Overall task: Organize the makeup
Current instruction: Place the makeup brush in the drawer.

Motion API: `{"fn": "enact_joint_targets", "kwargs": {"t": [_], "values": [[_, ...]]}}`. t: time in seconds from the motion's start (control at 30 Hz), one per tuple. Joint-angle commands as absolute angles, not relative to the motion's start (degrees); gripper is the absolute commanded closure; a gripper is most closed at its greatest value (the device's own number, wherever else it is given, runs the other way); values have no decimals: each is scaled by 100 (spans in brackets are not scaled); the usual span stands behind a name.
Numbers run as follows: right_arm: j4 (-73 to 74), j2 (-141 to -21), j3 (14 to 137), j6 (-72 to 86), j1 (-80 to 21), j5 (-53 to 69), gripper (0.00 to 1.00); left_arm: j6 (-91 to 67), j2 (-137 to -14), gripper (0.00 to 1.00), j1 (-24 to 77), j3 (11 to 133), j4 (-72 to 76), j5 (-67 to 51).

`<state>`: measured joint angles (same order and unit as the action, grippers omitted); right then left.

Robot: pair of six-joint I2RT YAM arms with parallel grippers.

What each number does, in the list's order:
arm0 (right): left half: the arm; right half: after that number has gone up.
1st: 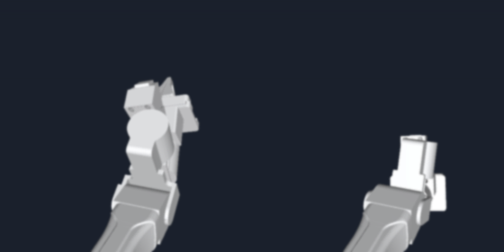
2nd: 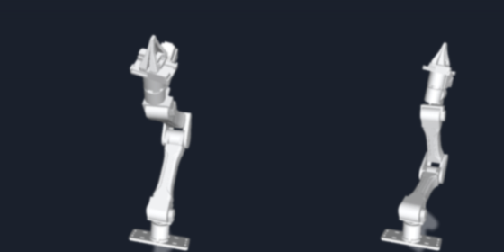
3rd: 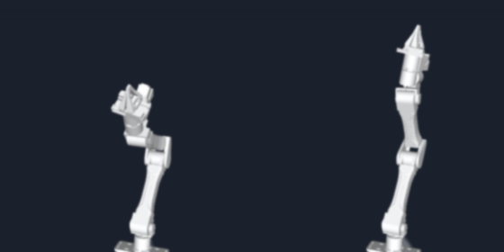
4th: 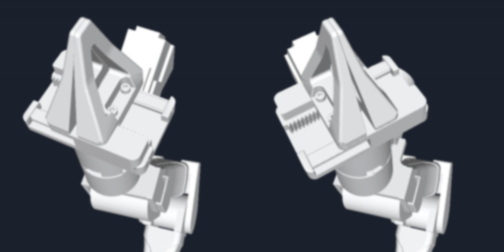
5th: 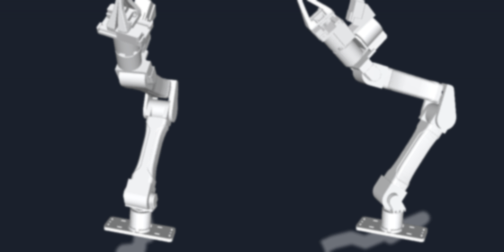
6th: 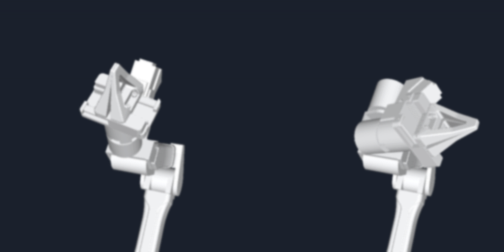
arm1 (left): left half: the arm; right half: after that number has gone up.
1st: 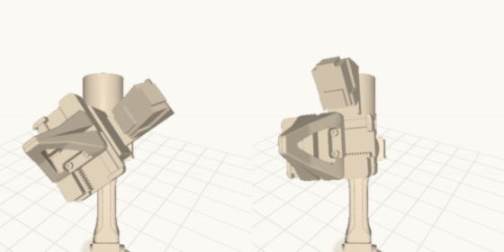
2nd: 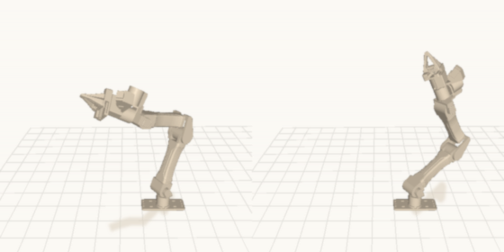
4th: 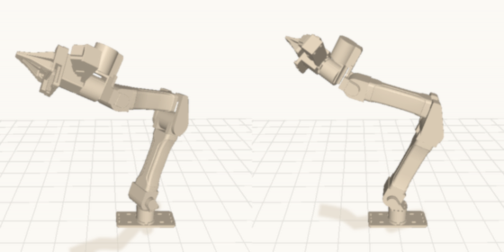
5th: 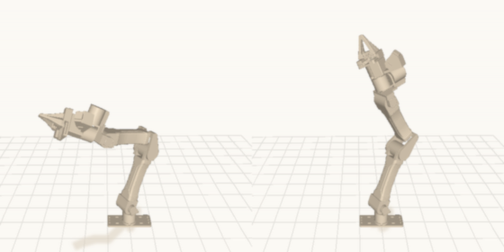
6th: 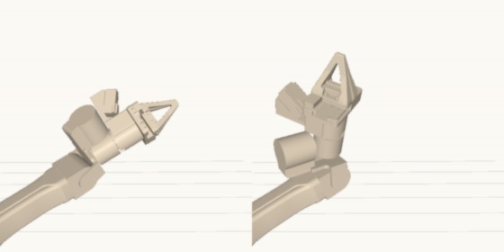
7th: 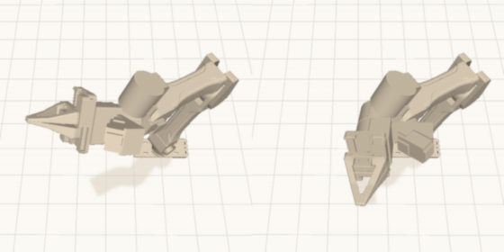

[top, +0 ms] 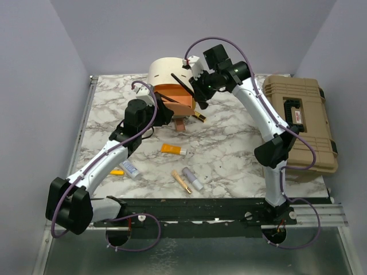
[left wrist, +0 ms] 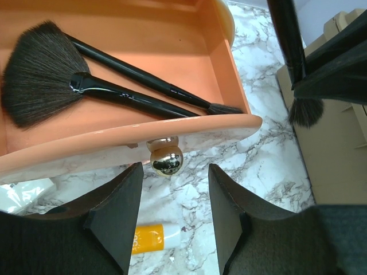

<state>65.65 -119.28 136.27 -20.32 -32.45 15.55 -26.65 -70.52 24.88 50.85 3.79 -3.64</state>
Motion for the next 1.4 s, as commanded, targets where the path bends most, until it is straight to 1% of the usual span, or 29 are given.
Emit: {"fn": "enact_joint_targets", "kwargs": {"t": [0.0,0.23,0.4,0.6,0.63,0.7,0.77,0.9,0.97,1.27,1.37], "values": [[6531,-12163,13923,-2236,-3439,1189,99,-2588,-7259,49,2505,5199,332,-817],[6176,-12335,13976,-2428,-3756,828,99,-2558,-7234,49,2505,5196,303,-807],[5819,-12371,14045,-2540,-3924,430,99,-2601,-7264,53,2505,5173,294,-724],[5685,-12367,13971,-2596,-3955,188,98,-2608,-7347,54,2505,5303,246,-761],[5664,-12319,13877,-2585,-3955,230,97,-2595,-7348,54,2505,5323,224,-768],[5540,-12173,13521,-2600,-3950,254,92,-2590,-7311,54,2505,5307,218,-714],[5443,-12128,13307,-2585,-3955,190,92,-2571,-7291,54,2505,5284,220,-659],[5684,-12278,13463,-2525,-3955,262,92,-2571,-7315,54,2505,5306,220,-655],[5696,-12300,13506,-2496,-3955,194,89,-2545,-7336,54,2505,5338,215,-654],[5304,-12062,13361,-2302,-3952,29,61,-2513,-7368,54,2505,5388,220,-693],[5289,-12023,13346,-2273,-3955,19,59,-2529,-7318,54,2505,5350,219,-657]]}}
